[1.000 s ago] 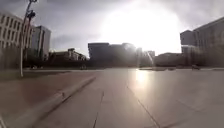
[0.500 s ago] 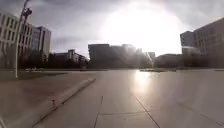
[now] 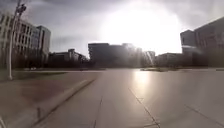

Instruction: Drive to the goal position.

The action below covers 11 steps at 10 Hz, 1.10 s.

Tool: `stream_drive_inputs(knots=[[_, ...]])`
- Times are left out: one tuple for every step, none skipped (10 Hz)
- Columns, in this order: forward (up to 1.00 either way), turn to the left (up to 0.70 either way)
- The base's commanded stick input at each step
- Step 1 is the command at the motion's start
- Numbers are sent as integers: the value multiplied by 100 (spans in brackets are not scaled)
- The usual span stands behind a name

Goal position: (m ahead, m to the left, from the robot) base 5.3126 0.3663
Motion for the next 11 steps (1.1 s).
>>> stream_drive_inputs(knots=[[70, 0], [70, 0], [70, 0], [70, 0], [70, 0], [70, 0], [70, 0], [70, 0], [70, 0], [70, 0], [70, -23]])
